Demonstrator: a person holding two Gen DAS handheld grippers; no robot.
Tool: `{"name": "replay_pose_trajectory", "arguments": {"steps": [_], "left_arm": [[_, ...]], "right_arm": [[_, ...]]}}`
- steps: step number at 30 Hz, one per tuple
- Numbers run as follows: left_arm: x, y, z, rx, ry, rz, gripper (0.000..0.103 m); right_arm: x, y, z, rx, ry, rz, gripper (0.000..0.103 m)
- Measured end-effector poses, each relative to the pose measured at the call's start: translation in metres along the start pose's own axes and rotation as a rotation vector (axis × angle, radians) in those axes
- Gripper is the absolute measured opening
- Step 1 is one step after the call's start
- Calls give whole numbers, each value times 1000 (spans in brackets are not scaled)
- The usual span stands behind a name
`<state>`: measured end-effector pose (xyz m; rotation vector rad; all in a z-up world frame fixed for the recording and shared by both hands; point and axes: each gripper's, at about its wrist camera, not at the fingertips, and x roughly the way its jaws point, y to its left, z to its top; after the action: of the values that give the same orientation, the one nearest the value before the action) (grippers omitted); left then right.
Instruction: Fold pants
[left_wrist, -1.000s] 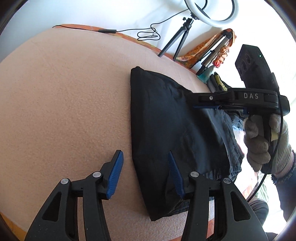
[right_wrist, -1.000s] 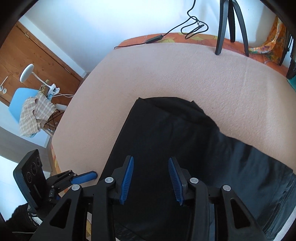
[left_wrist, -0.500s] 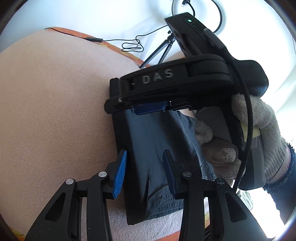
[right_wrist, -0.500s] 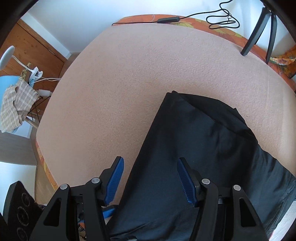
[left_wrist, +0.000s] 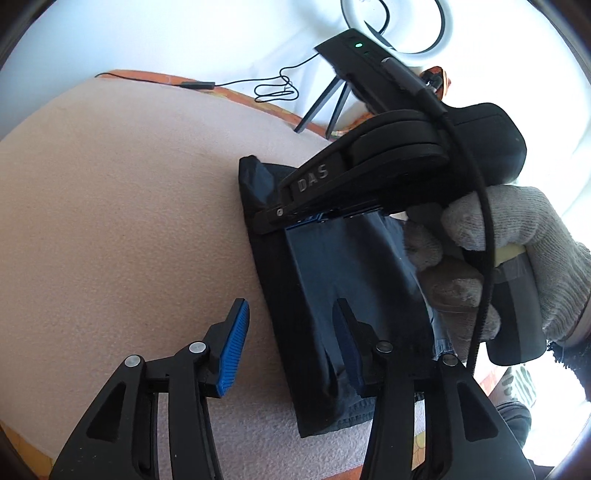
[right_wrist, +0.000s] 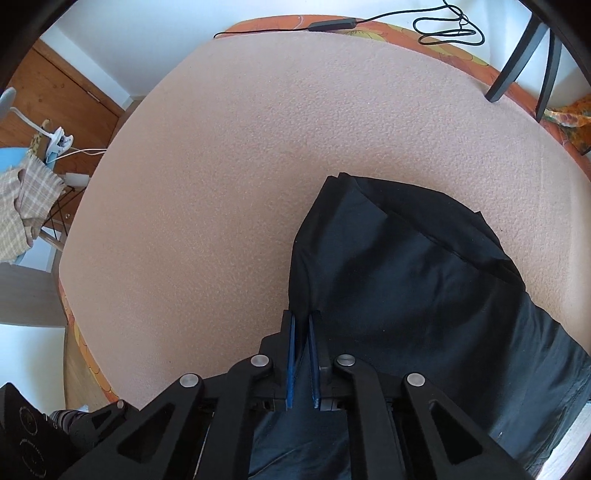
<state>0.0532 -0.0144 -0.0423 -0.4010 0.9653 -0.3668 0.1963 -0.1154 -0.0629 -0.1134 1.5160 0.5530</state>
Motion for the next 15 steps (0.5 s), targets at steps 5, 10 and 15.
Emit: {"name": "replay_pose_trajectory", "arguments": {"steps": [5,10,15], "left_arm": [[19,11,-9,-92,70,-103,43],[12,2,-8,-51,19,-109,9],[0,-15,-11,36,-32,-94,9]], "right_arm": [[-13,-6,-3,19,-31,31,2],[-18,-1,-1,-1,-6,0,35],[-15,8,2,-4,29,-4,51]]}}
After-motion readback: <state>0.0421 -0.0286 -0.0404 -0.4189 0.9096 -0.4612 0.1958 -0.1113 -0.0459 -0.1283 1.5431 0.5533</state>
